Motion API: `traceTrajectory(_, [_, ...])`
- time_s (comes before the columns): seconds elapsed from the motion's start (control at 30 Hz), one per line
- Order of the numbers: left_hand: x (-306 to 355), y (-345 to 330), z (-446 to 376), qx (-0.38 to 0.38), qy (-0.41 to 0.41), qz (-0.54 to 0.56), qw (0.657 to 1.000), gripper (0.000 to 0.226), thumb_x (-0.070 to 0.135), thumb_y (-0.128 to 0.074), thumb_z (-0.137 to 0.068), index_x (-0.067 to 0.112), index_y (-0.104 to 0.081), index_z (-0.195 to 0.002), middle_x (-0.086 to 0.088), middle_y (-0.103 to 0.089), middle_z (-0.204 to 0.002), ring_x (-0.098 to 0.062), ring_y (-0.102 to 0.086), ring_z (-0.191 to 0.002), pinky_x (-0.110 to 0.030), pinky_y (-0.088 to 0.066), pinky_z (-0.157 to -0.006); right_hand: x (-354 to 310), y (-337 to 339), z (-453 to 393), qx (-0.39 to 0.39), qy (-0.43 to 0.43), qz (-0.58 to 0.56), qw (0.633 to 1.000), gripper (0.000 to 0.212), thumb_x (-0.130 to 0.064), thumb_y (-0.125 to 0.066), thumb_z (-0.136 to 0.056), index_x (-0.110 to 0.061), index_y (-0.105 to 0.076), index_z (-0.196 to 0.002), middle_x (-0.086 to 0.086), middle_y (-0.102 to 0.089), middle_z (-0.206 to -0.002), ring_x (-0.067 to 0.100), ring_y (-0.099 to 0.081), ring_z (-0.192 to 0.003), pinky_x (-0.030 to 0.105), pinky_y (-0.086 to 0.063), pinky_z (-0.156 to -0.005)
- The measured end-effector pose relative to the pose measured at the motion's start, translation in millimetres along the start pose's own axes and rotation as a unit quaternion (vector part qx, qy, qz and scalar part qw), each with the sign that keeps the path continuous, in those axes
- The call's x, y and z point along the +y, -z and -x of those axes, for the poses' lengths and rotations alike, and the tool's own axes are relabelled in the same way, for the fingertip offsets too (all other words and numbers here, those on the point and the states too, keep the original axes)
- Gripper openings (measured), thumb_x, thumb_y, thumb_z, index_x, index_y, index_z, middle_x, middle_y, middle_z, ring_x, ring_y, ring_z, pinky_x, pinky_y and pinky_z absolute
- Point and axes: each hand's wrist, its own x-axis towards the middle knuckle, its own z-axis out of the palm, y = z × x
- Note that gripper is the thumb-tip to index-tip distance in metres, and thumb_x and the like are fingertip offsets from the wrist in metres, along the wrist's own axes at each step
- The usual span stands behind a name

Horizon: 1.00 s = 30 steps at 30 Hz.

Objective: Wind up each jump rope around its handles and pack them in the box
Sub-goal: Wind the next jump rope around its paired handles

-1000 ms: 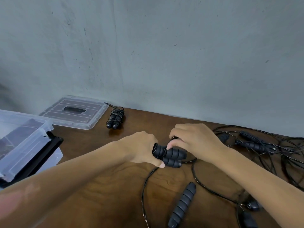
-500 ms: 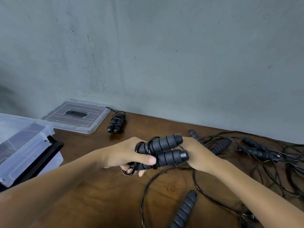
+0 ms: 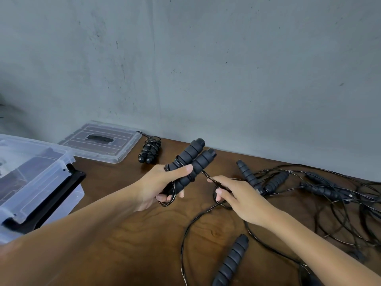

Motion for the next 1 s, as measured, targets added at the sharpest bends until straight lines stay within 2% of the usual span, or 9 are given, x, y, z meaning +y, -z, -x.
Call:
traceTrajectory(0.23, [-16, 15, 1, 0.09, 0.083, -0.035, 0.992, 0.051, 0.054, -0.076, -0.087, 0.006, -0.07, -0.102, -0.024, -0.064, -0.076, -0.019, -0.041, -0.042, -0.021, -0.024, -0.039, -6, -15, -9, 0.035, -0.01, 0.032, 0.999, 0.027, -0.03, -0.045, -0.108, -0.032, -0.057, -0.131, -0.021, -0.065, -0.107, 0.002, -0.061, -0.1, 0.031, -0.052, -0.091])
traceTrajectory(0.37, [-22, 22, 1, 0.115, 0.118, -0.129, 0.978, 0.055, 0.053, -0.079, -0.087, 0.003, -0.071, -0.108, -0.024, -0.063, -0.074, -0.015, -0.054, -0.041, -0.02, -0.034, -0.041, -12, -22, -20, 0.041, 0.044, 0.143, 0.988, 0.027, -0.023, -0.042, -0.109, -0.025, -0.059, -0.129, -0.007, -0.062, -0.107, 0.017, -0.062, -0.093, 0.037, -0.053, -0.08])
traceTrajectory(0.43, [-25, 29, -3, 0.124, 0.13, -0.196, 0.964, 0.059, 0.055, -0.082, -0.083, 0.001, -0.072, -0.104, -0.015, -0.067, -0.066, -0.017, -0.054, -0.041, -0.021, -0.04, -0.043, -17, -26, -26, 0.049, 0.077, 0.206, 0.974, 0.025, -0.017, -0.053, -0.104, -0.02, -0.063, -0.127, -0.003, -0.063, -0.099, 0.021, -0.064, -0.085, 0.037, -0.054, -0.07])
traceTrajectory(0.53, [-26, 42, -11, 0.124, 0.128, -0.336, 0.925, 0.068, 0.066, -0.08, -0.077, 0.0, -0.068, -0.09, -0.007, -0.065, -0.064, -0.02, -0.058, -0.049, -0.029, -0.047, -0.054, -19, -35, -37, 0.055, 0.115, 0.247, 0.961, 0.032, -0.005, -0.078, -0.085, -0.013, -0.07, -0.115, 0.0, -0.065, -0.087, 0.02, -0.064, -0.072, 0.033, -0.053, -0.056])
traceTrajectory(0.6, [-21, 46, -16, 0.112, 0.132, -0.419, 0.891, 0.065, 0.069, -0.077, -0.078, 0.006, -0.058, -0.081, -0.005, -0.056, -0.066, -0.02, -0.053, -0.056, -0.032, -0.044, -0.06, -19, -37, -44, 0.041, 0.136, 0.269, 0.952, 0.037, -0.002, -0.082, -0.077, -0.011, -0.07, -0.11, 0.001, -0.064, -0.086, 0.019, -0.062, -0.07, 0.033, -0.054, -0.056])
traceTrajectory(0.67, [-12, 50, -20, 0.096, 0.142, -0.472, 0.865, 0.064, 0.069, -0.076, -0.079, 0.009, -0.053, -0.076, -0.004, -0.05, -0.067, -0.021, -0.049, -0.059, -0.031, -0.039, -0.061, -19, -38, -53, 0.039, 0.153, 0.29, 0.944, 0.032, -0.003, -0.083, -0.076, -0.012, -0.068, -0.103, 0.001, -0.062, -0.083, 0.018, -0.06, -0.068, 0.031, -0.051, -0.055])
traceTrajectory(0.83, [14, 58, -31, 0.024, 0.196, -0.545, 0.815, 0.063, 0.068, -0.074, -0.081, 0.007, -0.057, -0.073, -0.009, -0.063, -0.065, -0.022, -0.057, -0.053, -0.023, -0.043, -0.053, -21, -33, -72, 0.058, 0.173, 0.316, 0.931, 0.024, -0.012, -0.084, -0.081, -0.014, -0.062, -0.09, 0.0, -0.054, -0.073, 0.018, -0.051, -0.059, 0.03, -0.039, -0.051])
traceTrajectory(0.93, [28, 63, -40, -0.029, 0.25, -0.53, 0.81, 0.062, 0.063, -0.081, -0.079, 0.006, -0.058, -0.08, -0.013, -0.066, -0.074, -0.027, -0.064, -0.055, -0.024, -0.049, -0.052, -29, -28, -83, 0.059, 0.198, 0.326, 0.922, 0.02, -0.02, -0.083, -0.085, -0.015, -0.064, -0.087, -0.001, -0.053, -0.072, 0.018, -0.049, -0.06, 0.029, -0.034, -0.054])
traceTrajectory(1.0, [36, 66, -45, -0.067, 0.284, -0.523, 0.801, 0.062, 0.062, -0.083, -0.078, 0.005, -0.06, -0.086, -0.015, -0.07, -0.075, -0.025, -0.064, -0.054, -0.022, -0.048, -0.049, -35, -24, -92, 0.052, 0.212, 0.323, 0.921, 0.02, -0.019, -0.083, -0.084, -0.015, -0.064, -0.088, 0.0, -0.054, -0.075, 0.019, -0.049, -0.064, 0.029, -0.032, -0.058])
